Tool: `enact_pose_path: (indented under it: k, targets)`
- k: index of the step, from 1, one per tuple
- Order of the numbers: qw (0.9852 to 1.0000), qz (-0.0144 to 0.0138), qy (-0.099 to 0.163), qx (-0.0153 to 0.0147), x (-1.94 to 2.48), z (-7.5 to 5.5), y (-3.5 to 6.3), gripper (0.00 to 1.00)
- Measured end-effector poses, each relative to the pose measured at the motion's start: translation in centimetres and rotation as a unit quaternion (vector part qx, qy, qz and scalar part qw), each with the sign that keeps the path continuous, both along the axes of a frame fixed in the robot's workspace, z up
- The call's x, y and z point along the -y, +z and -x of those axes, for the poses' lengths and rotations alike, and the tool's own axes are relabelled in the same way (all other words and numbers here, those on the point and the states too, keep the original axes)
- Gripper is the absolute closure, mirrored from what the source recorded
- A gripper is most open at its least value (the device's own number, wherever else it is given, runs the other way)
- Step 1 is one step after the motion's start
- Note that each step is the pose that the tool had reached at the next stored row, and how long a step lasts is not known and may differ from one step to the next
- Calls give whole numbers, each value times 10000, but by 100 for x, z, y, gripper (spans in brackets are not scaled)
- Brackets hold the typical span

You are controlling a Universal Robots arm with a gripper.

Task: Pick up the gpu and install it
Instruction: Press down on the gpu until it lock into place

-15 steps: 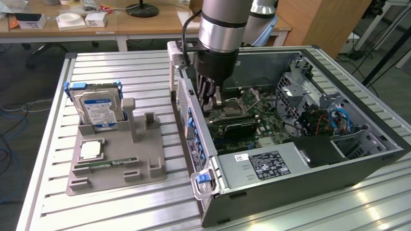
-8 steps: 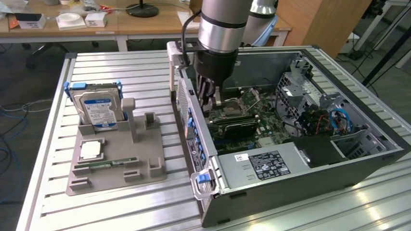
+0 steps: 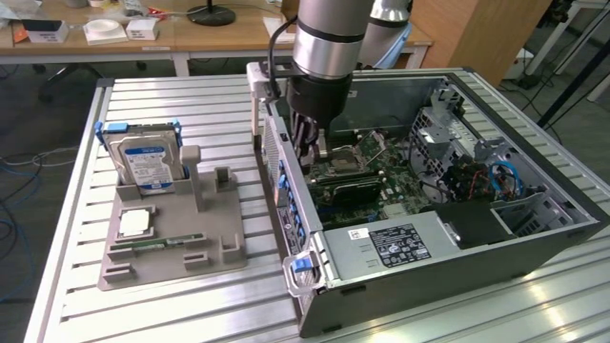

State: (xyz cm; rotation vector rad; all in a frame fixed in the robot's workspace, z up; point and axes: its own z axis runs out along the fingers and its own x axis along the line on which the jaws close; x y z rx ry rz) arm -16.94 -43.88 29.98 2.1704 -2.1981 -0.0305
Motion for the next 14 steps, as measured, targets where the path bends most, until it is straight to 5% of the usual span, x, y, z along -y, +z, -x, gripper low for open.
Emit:
enact_pose_path:
  k: [14]
  targets:
    - [10000, -1, 0, 0, 0, 1, -39, 89]
